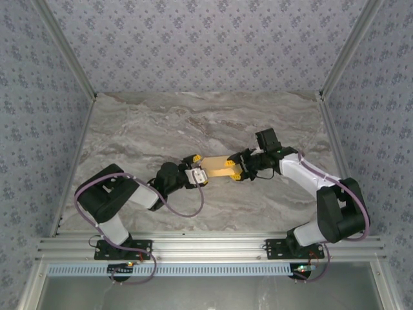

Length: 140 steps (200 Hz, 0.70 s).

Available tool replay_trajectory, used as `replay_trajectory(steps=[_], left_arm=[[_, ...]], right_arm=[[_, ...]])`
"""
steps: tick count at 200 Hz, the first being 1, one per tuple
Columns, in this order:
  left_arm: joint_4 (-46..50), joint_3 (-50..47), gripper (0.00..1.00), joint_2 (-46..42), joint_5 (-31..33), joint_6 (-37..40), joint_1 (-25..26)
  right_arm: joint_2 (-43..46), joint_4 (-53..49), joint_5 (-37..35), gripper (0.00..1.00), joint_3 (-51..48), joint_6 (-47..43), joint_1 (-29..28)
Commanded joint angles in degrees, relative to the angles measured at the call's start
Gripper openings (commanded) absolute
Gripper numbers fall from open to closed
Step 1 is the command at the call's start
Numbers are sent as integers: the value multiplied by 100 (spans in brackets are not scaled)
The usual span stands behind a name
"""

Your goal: Fold the paper box

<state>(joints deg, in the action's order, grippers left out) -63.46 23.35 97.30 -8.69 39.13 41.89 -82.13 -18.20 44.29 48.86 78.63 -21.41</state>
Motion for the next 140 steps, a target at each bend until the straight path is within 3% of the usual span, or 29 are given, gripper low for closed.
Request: replay_trajectory(steps=[1, 42, 72, 99, 140], left_arm=[[-387, 89, 65, -159, -251, -15, -85], [-177, 7, 55, -261, -468, 36, -82], [322, 2, 54, -645, -414, -51, -88], [1987, 304, 55, -1295, -495, -136, -137], [4600, 893, 55, -2095, -682, -359, -278]], right_arm=[[76, -441, 298, 21, -50, -7, -196], [99, -663, 260, 27, 202, -74, -232], [118, -980, 233, 56, 293, -319, -157], [163, -1744, 3, 73, 568, -919, -3], [345, -2151, -208, 79, 715, -1429, 211]])
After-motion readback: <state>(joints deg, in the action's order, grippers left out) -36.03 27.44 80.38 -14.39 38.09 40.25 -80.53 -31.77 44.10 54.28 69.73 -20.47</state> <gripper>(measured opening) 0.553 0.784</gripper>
